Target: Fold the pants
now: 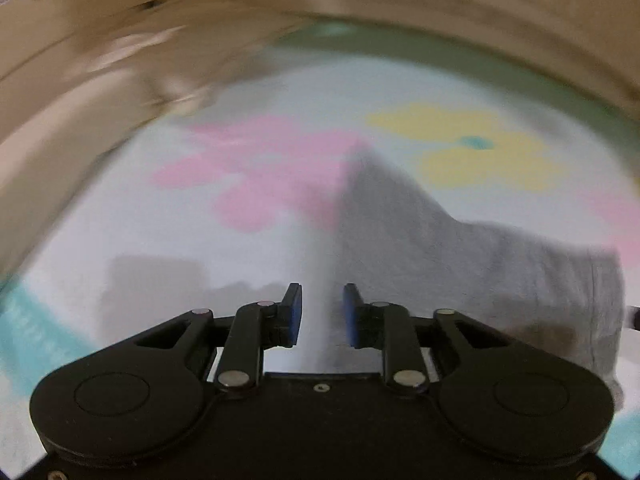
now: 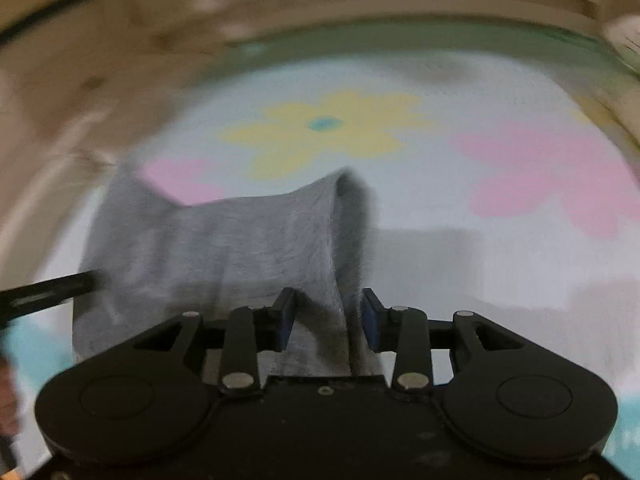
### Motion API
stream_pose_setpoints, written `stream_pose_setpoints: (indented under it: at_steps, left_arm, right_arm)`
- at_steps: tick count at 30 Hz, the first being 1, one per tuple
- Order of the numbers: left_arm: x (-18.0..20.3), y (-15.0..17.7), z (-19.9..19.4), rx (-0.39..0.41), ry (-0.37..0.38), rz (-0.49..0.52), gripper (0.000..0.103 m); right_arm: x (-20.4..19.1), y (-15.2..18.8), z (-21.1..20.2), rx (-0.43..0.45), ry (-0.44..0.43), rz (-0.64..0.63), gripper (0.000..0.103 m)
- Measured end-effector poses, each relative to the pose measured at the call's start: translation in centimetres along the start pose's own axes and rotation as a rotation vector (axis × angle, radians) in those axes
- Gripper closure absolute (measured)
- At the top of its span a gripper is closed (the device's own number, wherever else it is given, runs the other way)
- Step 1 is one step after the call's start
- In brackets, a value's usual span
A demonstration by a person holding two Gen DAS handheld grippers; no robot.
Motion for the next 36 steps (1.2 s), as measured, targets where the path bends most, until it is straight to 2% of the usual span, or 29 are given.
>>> stream_pose_setpoints:
  at_steps: [1,3,5,8,11,14,17,19,22,25,29,36]
  left_arm:
    - [-0.6,0.4,0.1,-0.008,0.003,-0.035,0.078]
    - [-0.8,1.4,-0.2,-0.024,0.056,-0.074,0.077]
    - [-0.7,1.8,-0.9,-0.035,0.059,-0.058,0.077]
    - [-0.1,1.6,-3.4,-0.010,0.041,-0.030,0.077]
    - [0.9,0.8,-6.7,0.026,0.075,-0.015,0.069]
    - [2.1,0.1,-10.0,0.033,0.077,0.055,0.056]
    - [2.4,0.2,-13.1,0.056,0.063,0.110,0.053]
    - [2.4,0.5,-14.5,0.079,0.058,0.108,0.047]
    - [2.3,1.5,-16.1,0.132,0.073,0.071,0.046]
    - [2.8,2.9,-16.5,0.144,0.090,0.066,0.046]
    - [4.0,4.9,-15.9,0.129,0.100,0.130,0.046]
    - [4.5,7.1,-13.3,0.025,0.112,0.128,0.046]
  right_arm:
    - [0.2,-0.2,0.2,-0.001,0.001,0.021,0.064]
    - [0.1,-0.3,-0.1,0.000,-0.018,0.038,0.064]
    - [-0.1,-0.1,-1.3,0.020,-0.033,0.022,0.064]
    - [-1.7,0.3,-2.9,0.036,-0.044,-0.021,0.064]
    - [-3.9,0.4,-4.5,0.035,-0.066,-0.041,0.064]
    - [-5.5,1.1,-7.4,0.052,-0.101,-0.040,0.064]
    - [-7.0,2.0,-9.2,0.031,-0.116,-0.052,0.064]
    - [-7.4,3.2,-11.0,0.001,-0.121,-0.056,0.065]
    - [-7.7,4.8,-12.4,-0.029,-0.102,-0.072,0.064]
    - [-7.8,6.2,-13.2,-0.028,-0.103,-0.067,0.064]
    - [-7.6,8.0,-13.1,-0.007,-0.084,-0.088,0.064]
    - [-7.5,9.4,-11.9,-0.014,-0.006,-0.148,0.065]
Point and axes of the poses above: each gripper's, at about its wrist camera, not at the fingertips, and z roughly the way its jaws point, x to its right, y to its underside, the point moved 7 cm from there along z, roughly the way its jaws point, and after that the axes turned 2 degrees about z, right-handed, at the moved point
